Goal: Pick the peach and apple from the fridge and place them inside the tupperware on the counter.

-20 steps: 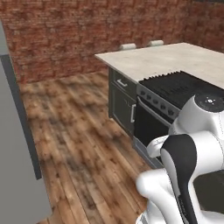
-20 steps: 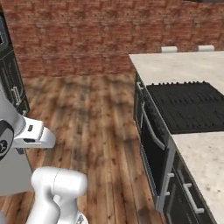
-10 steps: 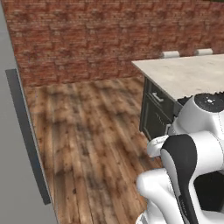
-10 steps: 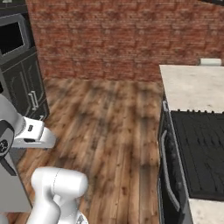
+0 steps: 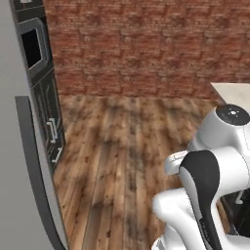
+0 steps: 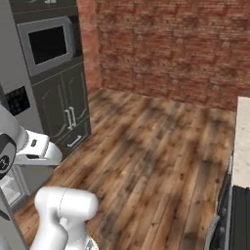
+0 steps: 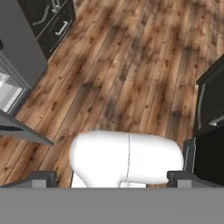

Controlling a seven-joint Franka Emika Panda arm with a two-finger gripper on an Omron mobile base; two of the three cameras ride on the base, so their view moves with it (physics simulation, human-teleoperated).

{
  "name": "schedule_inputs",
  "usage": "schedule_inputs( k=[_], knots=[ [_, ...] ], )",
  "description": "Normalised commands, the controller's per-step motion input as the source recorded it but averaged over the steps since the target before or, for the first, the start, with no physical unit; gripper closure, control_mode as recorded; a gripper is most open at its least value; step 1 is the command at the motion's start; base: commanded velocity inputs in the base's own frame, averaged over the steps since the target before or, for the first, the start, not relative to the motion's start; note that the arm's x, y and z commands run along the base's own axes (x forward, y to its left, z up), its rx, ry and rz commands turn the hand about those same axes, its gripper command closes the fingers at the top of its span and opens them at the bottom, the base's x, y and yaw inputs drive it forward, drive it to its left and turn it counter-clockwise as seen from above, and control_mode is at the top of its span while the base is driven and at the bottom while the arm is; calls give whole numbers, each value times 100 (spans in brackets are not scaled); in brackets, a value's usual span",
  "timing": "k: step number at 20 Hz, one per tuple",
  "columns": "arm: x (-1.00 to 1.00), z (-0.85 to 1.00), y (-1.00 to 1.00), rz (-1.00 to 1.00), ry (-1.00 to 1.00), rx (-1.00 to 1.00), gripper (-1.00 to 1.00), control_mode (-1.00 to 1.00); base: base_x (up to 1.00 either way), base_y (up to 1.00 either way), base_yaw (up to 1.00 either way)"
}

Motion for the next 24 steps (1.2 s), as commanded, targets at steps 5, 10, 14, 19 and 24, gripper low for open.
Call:
schedule_inputs(
  k=[5,10,14,19,24],
  knots=[
    [0,0,0,0,0,0,-100,100,74,-46,57],
    [0,0,0,0,0,0,-100,100,58,-53,60],
    [0,0,0,0,0,0,-100,100,52,-60,67],
    [0,0,0,0,0,0,-100,100,55,-57,78],
    [0,0,0,0,0,0,-100,100,57,-60,90]
  ],
)
